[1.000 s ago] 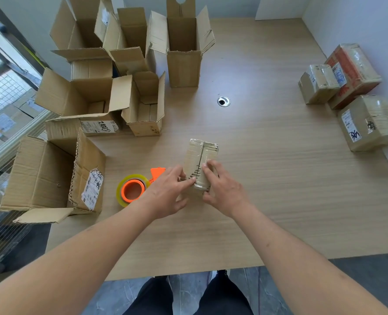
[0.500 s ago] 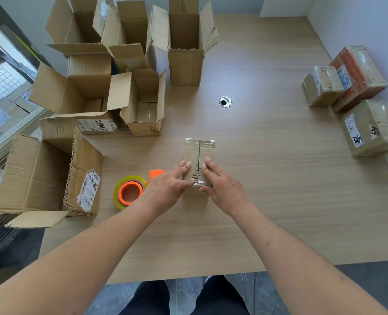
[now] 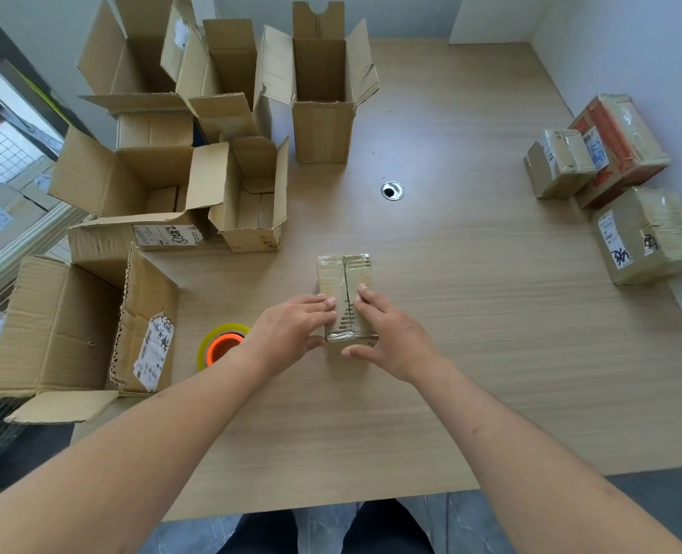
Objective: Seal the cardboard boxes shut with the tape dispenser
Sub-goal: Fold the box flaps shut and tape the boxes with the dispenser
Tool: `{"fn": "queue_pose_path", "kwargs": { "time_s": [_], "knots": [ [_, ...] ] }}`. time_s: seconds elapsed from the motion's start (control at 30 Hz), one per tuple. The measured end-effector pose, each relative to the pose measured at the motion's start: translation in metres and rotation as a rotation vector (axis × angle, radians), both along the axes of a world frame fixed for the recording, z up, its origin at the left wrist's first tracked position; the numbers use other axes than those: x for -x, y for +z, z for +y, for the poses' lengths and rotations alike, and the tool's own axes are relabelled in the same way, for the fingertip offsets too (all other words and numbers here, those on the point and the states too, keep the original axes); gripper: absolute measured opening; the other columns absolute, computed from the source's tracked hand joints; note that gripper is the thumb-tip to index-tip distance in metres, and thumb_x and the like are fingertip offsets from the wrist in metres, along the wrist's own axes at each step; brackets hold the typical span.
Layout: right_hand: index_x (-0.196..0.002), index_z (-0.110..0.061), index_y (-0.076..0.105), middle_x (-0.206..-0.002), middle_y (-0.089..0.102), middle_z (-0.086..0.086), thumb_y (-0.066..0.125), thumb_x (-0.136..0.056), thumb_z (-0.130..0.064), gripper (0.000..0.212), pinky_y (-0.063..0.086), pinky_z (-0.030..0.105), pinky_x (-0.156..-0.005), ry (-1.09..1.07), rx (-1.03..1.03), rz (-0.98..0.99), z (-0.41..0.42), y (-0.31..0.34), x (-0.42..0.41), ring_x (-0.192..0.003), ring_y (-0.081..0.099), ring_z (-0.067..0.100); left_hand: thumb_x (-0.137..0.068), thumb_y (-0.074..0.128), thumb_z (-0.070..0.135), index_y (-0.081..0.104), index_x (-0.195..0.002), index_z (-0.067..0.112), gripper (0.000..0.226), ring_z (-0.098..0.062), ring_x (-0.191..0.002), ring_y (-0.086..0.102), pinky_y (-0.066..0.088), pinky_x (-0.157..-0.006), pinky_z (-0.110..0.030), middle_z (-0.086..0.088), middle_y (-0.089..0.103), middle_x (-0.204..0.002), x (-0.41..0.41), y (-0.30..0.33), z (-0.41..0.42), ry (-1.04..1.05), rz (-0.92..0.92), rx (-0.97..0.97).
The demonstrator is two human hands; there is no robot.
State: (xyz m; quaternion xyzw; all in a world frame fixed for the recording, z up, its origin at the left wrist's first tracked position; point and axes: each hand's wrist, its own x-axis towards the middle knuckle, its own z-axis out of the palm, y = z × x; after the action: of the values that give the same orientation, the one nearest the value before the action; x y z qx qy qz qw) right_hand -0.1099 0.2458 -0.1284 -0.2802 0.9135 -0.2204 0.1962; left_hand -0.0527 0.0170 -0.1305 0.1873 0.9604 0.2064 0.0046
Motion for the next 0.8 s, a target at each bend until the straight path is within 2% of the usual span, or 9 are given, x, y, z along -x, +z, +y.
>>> {"fn": "queue_pose_path", "kwargs": {
  "time_s": [0.07, 0.13, 0.2, 0.27, 0.33, 0.4, 0.53, 0.67, 0.8],
  "knots": [
    [-0.155, -0.019, 0.041, -0.167, 0.021, -0.014, 0.077, -0.079, -0.06, 0.093, 0.044, 0.036, -0.111, -0.034, -0.034, 0.017, -0.006, 0.005, 0.0, -0.146, 0.036, 0.008, -0.058, 0.098, 0.019, 0.07, -0.125, 0.015, 0.073, -0.024, -0.127, 0.059, 0.059, -0.091, -0.043, -0.004, 0.064, -0.137, 0.003, 0.003, -0.005, -0.039, -0.049, 0.034],
    [-0.15, -0.02, 0.046, -0.164, 0.026, -0.015, 0.076, -0.079, -0.062, 0.088, 0.05, 0.038, -0.102, -0.046, -0.071, 0.044, -0.01, 0.011, 0.001, -0.139, 0.047, 0.013, -0.057, 0.097, 0.013, 0.063, -0.134, 0.013, 0.084, -0.026, -0.13, 0.055, 0.058, -0.094, -0.042, -0.005, 0.056, -0.145, 0.002, 0.004, -0.011, -0.057, -0.093, 0.077],
    [-0.14, -0.019, 0.051, -0.156, 0.031, -0.013, 0.076, -0.074, -0.068, 0.086, 0.054, 0.039, -0.089, -0.064, -0.093, 0.074, -0.016, 0.017, -0.001, -0.124, 0.058, 0.019, -0.06, 0.089, 0.0, 0.058, -0.139, 0.011, 0.086, -0.029, -0.131, 0.054, 0.058, -0.094, -0.043, -0.009, 0.05, -0.149, -0.001, 0.002, -0.016, -0.012, -0.086, 0.087],
    [-0.134, -0.015, 0.046, -0.148, 0.031, -0.006, 0.069, -0.07, -0.08, 0.094, 0.055, 0.042, -0.081, -0.106, -0.131, 0.114, -0.028, 0.02, -0.007, -0.115, 0.059, 0.024, -0.062, 0.078, -0.011, 0.056, -0.14, 0.007, 0.083, -0.032, -0.13, 0.053, 0.058, -0.092, -0.043, -0.012, 0.048, -0.15, -0.005, -0.004, -0.021, 0.064, -0.06, 0.074],
    [-0.136, -0.011, 0.039, -0.148, 0.026, 0.003, 0.056, -0.074, -0.087, 0.099, 0.053, 0.043, -0.084, -0.146, -0.211, 0.129, -0.045, 0.017, -0.016, -0.118, 0.052, 0.03, -0.065, 0.074, -0.013, 0.056, -0.14, 0.006, 0.079, -0.033, -0.132, 0.052, 0.058, -0.092, -0.044, -0.014, 0.047, -0.15, -0.007, -0.01, -0.023, 0.114, -0.065, 0.069],
    [-0.14, -0.008, 0.033, -0.154, 0.017, 0.011, 0.049, -0.082, -0.084, 0.097, 0.049, 0.043, -0.093, -0.185, -0.313, 0.147, -0.062, 0.01, -0.021, -0.12, 0.045, 0.035, -0.066, 0.076, -0.01, 0.058, -0.138, 0.004, 0.076, -0.034, -0.132, 0.052, 0.056, -0.097, -0.045, -0.016, 0.049, -0.149, -0.006, -0.012, -0.025, 0.143, -0.068, 0.083],
    [-0.141, -0.006, 0.028, -0.156, 0.007, 0.014, 0.058, -0.086, -0.065, 0.086, 0.049, 0.043, -0.09, -0.265, -0.401, 0.138, -0.081, 0.004, -0.021, -0.119, 0.039, 0.038, -0.069, 0.079, -0.002, 0.064, -0.13, 0.002, 0.063, -0.038, -0.129, 0.054, 0.05, -0.105, -0.047, -0.02, 0.053, -0.144, -0.002, -0.014, -0.031, 0.208, -0.067, 0.114],
    [-0.139, -0.008, 0.025, -0.159, 0.002, 0.01, 0.06, -0.084, -0.061, 0.084, 0.052, 0.042, -0.086, -0.315, -0.432, 0.133, -0.087, 0.002, -0.027, -0.121, 0.038, 0.036, -0.077, 0.074, 0.007, 0.065, -0.13, 0.004, 0.054, -0.037, -0.128, 0.055, 0.049, -0.106, -0.048, -0.019, 0.051, -0.146, -0.005, -0.017, -0.034, 0.244, -0.099, 0.087],
    [-0.153, -0.02, 0.001, -0.162, -0.008, 0.008, 0.068, -0.081, -0.058, 0.105, 0.049, 0.043, -0.095, -0.384, -0.39, 0.059, -0.093, 0.004, -0.024, -0.128, 0.035, 0.037, -0.081, 0.07, 0.014, 0.062, -0.133, 0.005, 0.053, -0.036, -0.128, 0.054, 0.047, -0.107, -0.05, -0.018, 0.05, -0.147, 0.0, -0.015, -0.034, 0.251, -0.104, 0.061]
  ]
}}
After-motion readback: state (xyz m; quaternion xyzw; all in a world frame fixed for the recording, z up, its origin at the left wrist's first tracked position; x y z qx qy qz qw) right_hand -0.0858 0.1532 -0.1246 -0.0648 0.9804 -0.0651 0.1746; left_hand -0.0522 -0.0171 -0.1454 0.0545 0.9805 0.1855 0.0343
